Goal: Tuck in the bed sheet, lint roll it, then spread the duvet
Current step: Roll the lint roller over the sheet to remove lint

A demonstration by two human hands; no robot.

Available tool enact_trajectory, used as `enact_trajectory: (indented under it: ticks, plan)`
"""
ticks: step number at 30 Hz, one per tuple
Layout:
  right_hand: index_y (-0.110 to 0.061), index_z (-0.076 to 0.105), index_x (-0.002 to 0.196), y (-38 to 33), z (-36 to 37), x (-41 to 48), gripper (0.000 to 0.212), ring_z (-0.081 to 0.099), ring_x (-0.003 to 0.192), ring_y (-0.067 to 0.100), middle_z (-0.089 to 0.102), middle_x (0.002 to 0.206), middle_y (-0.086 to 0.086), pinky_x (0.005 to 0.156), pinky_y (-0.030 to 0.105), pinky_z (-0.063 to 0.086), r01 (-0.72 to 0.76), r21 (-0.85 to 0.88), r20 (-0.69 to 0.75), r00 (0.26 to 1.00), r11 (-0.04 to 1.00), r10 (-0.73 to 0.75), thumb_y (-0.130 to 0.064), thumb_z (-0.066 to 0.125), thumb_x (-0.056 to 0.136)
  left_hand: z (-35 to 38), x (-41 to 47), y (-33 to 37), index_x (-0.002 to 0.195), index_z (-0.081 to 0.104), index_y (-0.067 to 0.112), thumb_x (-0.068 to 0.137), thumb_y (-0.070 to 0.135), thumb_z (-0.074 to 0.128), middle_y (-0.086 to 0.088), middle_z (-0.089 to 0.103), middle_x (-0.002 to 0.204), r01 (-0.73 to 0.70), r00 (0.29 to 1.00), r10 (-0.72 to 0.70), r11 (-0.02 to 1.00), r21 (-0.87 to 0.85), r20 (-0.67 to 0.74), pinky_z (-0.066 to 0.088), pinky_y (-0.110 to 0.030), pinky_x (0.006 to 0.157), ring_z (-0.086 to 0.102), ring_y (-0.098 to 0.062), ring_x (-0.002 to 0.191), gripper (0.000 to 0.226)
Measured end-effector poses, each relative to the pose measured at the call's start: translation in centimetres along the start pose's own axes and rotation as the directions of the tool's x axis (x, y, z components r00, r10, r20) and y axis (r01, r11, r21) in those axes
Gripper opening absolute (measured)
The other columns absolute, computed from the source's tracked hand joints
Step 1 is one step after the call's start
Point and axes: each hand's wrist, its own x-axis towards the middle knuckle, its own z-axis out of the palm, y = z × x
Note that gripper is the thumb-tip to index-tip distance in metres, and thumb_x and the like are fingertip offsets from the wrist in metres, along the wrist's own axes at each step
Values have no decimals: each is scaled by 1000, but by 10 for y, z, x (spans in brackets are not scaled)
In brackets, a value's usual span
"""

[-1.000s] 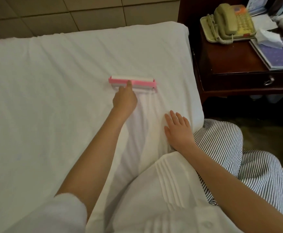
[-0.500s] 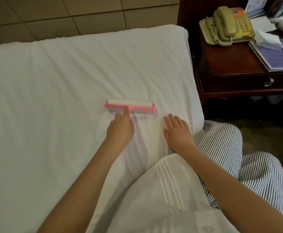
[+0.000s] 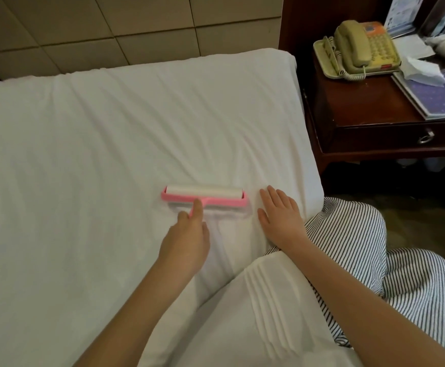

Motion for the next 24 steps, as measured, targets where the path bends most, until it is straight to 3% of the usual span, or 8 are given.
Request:
enact_trajectory:
  ticks: [4,8,12,14,18,20,24]
  plan:
    - [-15,8,151,2,-2,-4,55,4,146,22,5,159,5,115,33,3,0,-25,18,1000,1000,0,-30,26,102,-6,69,12,151,6,15,101,18,31,-24,40,132,-14,996,8,998,-66,-84,40,-38,85,52,-40,111,56]
    - [-14,11,151,9,-5,-12,54,7,145,22,9,158,5,115,32,5,-47,-3,-24,999,999,47,-30,27,102,-23,140,31,150,-7,11,99,7,36,-25,18,148,-59,998,57,995,-77,-27,39,-40,91,44,-39,122,67]
    - [-14,12,150,9,-6,-11,54,8,145,22,10,158,6,115,32,5,-59,30,-19,998,998,60,-30,28,102,-32,115,24,150,-3,9,99,14,37,-26,19,149,-73,997,73,996,-51,0,36,-36,97,40,-38,127,65]
    - [-14,12,151,8,-5,-8,54,7,145,22,9,158,6,115,32,5,-58,38,-4,998,998,58,-30,27,102,-18,69,13,150,-4,9,98,19,40,-26,27,144,-82,996,82,997,-3,41,39,-34,91,46,-38,122,69]
    - [-14,10,151,4,-3,-4,54,5,145,22,6,159,6,116,33,4,-39,43,22,999,998,38,-30,27,102,6,-16,-9,148,-13,14,98,24,37,-12,38,125,-105,990,89,983,147,114,35,-27,65,58,-26,97,72]
    - [-14,10,151,2,-2,-2,54,5,145,22,6,159,6,115,33,4,-35,39,17,999,999,34,-29,28,102,2,-10,-9,149,-11,16,99,24,37,-13,39,122,-109,988,94,987,120,120,35,-28,65,57,-29,96,70]
    - [-13,13,150,5,-2,-4,54,7,145,22,8,158,6,115,33,6,-44,34,5,999,998,44,-29,30,101,-5,58,14,150,-6,8,96,6,38,-25,31,137,-70,997,70,997,41,20,38,-34,75,53,-37,109,69]
